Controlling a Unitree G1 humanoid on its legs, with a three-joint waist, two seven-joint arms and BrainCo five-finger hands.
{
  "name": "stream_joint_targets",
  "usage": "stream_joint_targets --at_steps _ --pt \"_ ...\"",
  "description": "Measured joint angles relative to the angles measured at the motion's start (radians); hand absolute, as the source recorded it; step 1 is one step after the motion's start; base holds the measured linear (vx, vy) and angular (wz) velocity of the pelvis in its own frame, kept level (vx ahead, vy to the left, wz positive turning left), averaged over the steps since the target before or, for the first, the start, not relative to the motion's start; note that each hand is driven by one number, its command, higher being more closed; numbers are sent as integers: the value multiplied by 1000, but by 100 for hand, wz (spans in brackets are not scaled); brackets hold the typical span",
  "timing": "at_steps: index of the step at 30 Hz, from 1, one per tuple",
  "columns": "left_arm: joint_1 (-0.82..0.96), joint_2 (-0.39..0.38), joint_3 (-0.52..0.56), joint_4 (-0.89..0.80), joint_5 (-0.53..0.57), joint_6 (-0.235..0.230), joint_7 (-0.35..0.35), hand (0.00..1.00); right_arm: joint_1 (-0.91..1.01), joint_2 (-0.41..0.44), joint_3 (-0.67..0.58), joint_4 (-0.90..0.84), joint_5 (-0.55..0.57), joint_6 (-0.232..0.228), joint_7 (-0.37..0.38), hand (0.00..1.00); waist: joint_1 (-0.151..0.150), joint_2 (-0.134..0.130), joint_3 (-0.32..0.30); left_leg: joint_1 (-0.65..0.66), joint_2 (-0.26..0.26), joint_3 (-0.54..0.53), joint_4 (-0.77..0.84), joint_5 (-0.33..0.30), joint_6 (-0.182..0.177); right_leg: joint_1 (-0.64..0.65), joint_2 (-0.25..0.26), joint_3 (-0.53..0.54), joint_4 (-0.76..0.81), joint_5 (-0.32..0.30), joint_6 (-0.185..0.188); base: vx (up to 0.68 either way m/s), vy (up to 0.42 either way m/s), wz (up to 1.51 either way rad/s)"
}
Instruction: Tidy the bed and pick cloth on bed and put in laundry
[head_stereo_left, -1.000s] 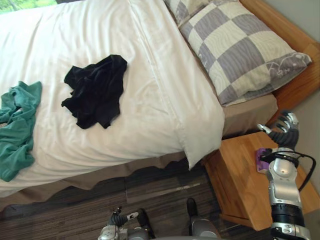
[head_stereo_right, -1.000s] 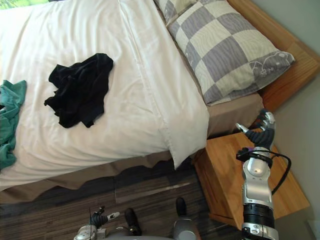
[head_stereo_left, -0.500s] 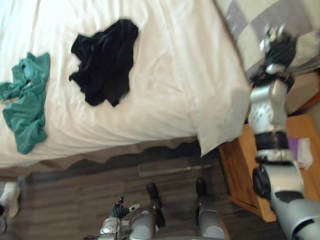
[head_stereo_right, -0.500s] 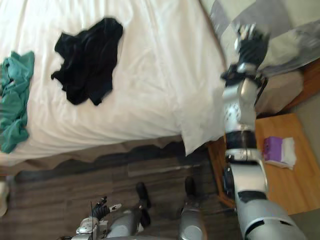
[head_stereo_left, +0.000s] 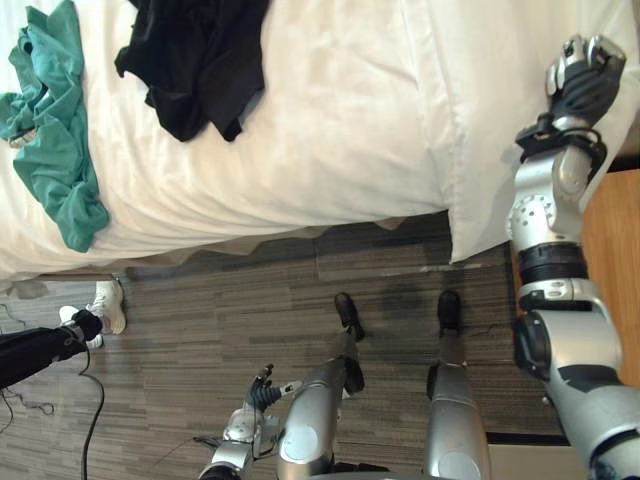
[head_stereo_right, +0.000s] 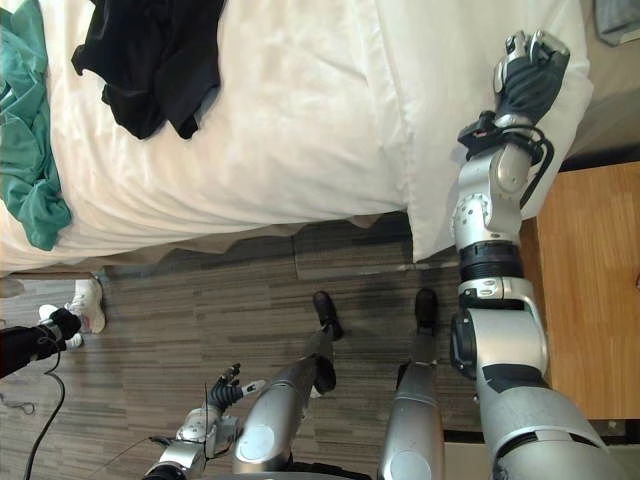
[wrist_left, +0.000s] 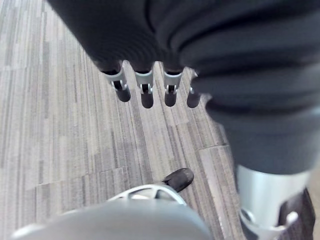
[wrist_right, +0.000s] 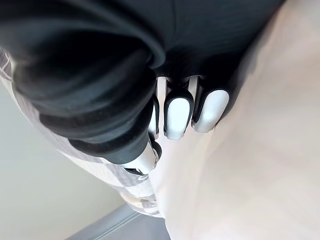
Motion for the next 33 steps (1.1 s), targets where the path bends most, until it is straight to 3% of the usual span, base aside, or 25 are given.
stream_joint_targets --at_steps 1,4,5,6,7,8,9,10,11,12,13,14,17,21,27,33 --pt "0 -8 23 -1 0 0 0 0 25 22 3 -11 0 -7 13 100 0 -8 -1 3 3 7 0 -2 -3 -1 3 4 0 0 0 20 -6 -25" --pt "-1 -34 128 -1 1 3 0 0 212 141 72 -27 -10 -17 70 100 -3 -78 -26 30 26 50 0 -14 -14 -1 25 34 2 -3 -4 30 -38 -40" --pt "-8 -41 145 1 3 4 0 0 294 170 99 20 -16 13 71 100 -2 -97 -36 43 31 59 0 -16 -16 6 31 40 3 -6 -7 51 -63 -22" --pt "-28 -53 146 2 3 7 0 0 422 199 130 139 -23 78 71 100 -4 -109 -42 57 37 58 0 -20 -18 20 36 37 7 -14 -11 58 -72 -8" --pt "-49 -83 146 1 6 11 -1 0 525 228 146 258 -50 147 68 100 -2 -111 -42 61 39 57 0 -23 -15 27 37 30 11 -23 -15 47 -59 7" --pt "-61 -92 147 2 4 11 0 0 573 244 146 307 -60 174 68 100 0 -111 -42 63 39 57 0 -25 -17 29 37 27 13 -28 -17 45 -51 11" --pt "-77 -113 148 3 4 13 1 0 693 286 146 395 -91 233 69 100 -5 -113 -42 71 39 56 0 -30 -22 38 36 17 19 -36 -15 45 -37 -5" --pt "-78 -119 152 5 4 13 1 0 741 303 148 350 -130 217 76 100 -10 -130 -41 87 36 67 1 -31 -21 46 33 19 18 -40 -12 84 -47 -3" --pt "-80 -119 154 19 4 18 -1 0 756 327 145 361 -163 231 92 100 -44 -148 -46 124 36 63 0 -36 -18 84 32 13 24 -46 -16 55 -17 -3" --pt "-78 -121 153 22 4 18 -1 0 761 333 140 370 -176 238 95 100 -49 -155 -51 141 36 59 0 -39 -17 104 32 8 25 -51 -17 57 -18 13" --pt "-64 -120 153 29 4 17 -1 0 781 345 110 390 -203 247 106 0 -53 -175 -76 169 37 56 0 -46 -17 133 34 5 24 -63 -16 62 -29 11" --pt "-52 -109 153 29 6 16 -1 0 805 360 69 401 -241 250 115 0 -51 -198 -107 183 39 53 0 -50 -17 150 35 4 21 -72 -12 62 -29 8" --pt "-46 -89 152 34 6 39 -3 0 832 362 15 415 -290 268 115 0 -52 -230 -128 224 34 43 1 -60 -19 201 31 -2 13 -78 -15 71 -16 10" --pt "-35 -65 152 55 25 54 -12 0 860 350 12 419 -337 288 116 0 -55 -243 -149 282 23 39 0 -71 -17 267 29 -12 -1 -81 -14 58 1 5" --pt "8 -30 153 91 66 83 -22 0 890 360 52 420 -432 298 115 0 -55 -250 -232 355 20 34 0 -95 -27 350 29 -19 -20 -102 -7 57 -10 2" --pt "32 -11 155 104 89 89 -21 0 905 358 89 420 -449 297 114 0 -54 -264 -247 399 20 54 0 -107 -32 387 30 -3 -30 -103 -5 21 -10 -8"
